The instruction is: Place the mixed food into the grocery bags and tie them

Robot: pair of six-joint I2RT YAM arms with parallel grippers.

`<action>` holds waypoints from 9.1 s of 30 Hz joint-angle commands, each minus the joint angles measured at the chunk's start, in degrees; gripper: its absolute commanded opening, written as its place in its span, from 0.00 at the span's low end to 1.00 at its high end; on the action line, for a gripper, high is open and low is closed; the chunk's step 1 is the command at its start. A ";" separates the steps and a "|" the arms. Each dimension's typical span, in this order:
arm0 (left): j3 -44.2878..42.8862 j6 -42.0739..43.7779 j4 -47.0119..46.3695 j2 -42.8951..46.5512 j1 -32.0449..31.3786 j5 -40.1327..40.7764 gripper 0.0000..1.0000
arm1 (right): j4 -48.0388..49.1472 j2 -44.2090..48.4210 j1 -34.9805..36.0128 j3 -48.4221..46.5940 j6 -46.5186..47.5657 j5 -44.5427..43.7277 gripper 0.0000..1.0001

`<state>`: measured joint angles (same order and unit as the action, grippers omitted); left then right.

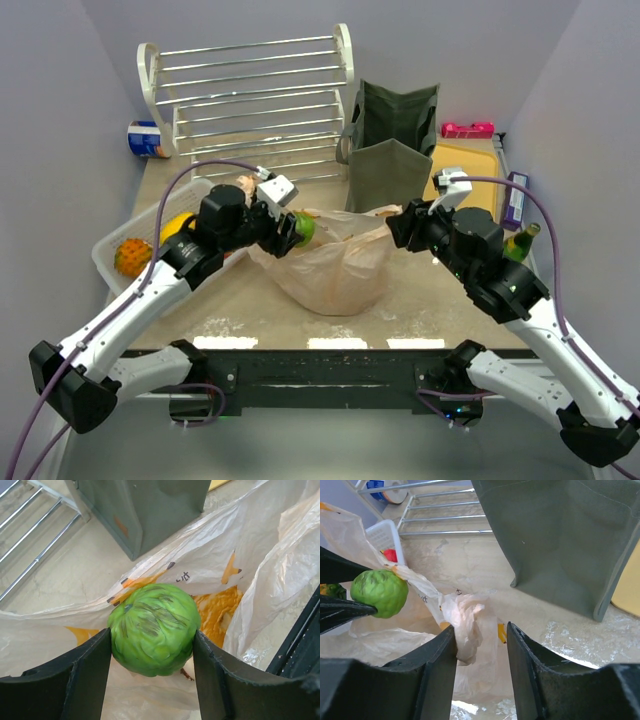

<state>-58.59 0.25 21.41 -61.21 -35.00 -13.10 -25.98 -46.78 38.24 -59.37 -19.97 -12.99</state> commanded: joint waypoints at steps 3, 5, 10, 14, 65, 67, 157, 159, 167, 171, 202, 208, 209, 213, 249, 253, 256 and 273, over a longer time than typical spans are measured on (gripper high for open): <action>-2.40 1.51 1.97 -2.95 -0.06 1.41 0.81 | 0.31 0.73 -0.01 -1.98 -0.51 -1.60 0.48; -4.16 1.07 0.66 -2.25 -0.06 1.15 1.00 | 0.49 0.56 0.08 -1.71 -0.51 -1.42 0.45; -11.09 0.80 -4.60 0.47 0.02 -3.24 1.00 | 0.84 -0.06 -0.01 -1.27 -0.69 -1.42 0.40; -14.97 -1.38 -8.84 2.59 1.16 -0.18 1.00 | 0.58 -0.15 -0.01 -1.53 -0.60 -1.77 0.36; 9.81 -14.93 -8.49 -24.68 39.57 -8.62 0.36 | 3.57 2.05 0.08 2.95 -2.10 1.31 0.40; 10.25 -14.40 -9.36 -20.81 39.66 -7.21 0.34 | 3.48 2.14 0.08 2.86 -2.18 1.22 0.40; -6.45 11.17 -2.52 -5.94 2.31 -11.16 0.95 | 1.54 -0.85 -0.01 -1.62 -1.83 -1.42 0.57; -7.50 10.91 -1.72 -5.33 2.22 -9.24 0.98 | 1.72 -1.03 -0.01 -1.71 -1.74 -0.72 0.59; -11.28 0.90 -6.82 4.08 2.48 8.08 1.00 | 5.23 -1.55 -0.01 -2.85 -1.13 7.01 0.66; -13.21 -1.73 -2.71 5.93 2.48 12.47 1.00 | 11.02 -1.29 0.17 -1.18 1.76 14.38 0.85; -7.77 -21.52 25.61 24.04 2.57 19.87 1.00 | 19.12 0.99 10.01 4.52 14.43 33.30 0.99; -6.37 -21.43 25.79 22.54 2.57 19.43 0.94 | 20.79 0.03 13.78 6.29 15.22 28.73 0.98; -6.10 -21.43 25.96 22.45 2.57 19.43 0.89 | 20.88 -0.15 14.40 6.38 15.48 27.77 0.97; -5.75 -21.17 26.40 21.92 2.66 18.73 0.64 | 21.49 -1.55 18.27 6.46 16.27 20.75 0.91; -3.55 -19.06 -7.35 10.77 2.66 11.17 0.00 | 9.55 -16.49 3.25 -15.22 21.29 4.98 0.64; -5.13 -17.83 -8.92 10.15 2.92 10.29 0.23 | 7.61 -14.74 3.33 -20.42 22.16 6.75 0.99; -6.71 -15.64 -10.68 11.11 2.84 10.03 0.65 | 8.40 -13.95 3.25 -22.88 24.27 9.12 0.99; -9.89 -2.54 -23.86 5.49 16.62 15.21 1.00 | 11.03 -34.50 13.79 -33.69 41.06 29.69 0.99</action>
<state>-71.48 -5.06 4.38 -54.65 -21.74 1.76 -14.70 -77.73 50.85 -88.62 15.09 12.78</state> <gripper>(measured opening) 0.997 0.985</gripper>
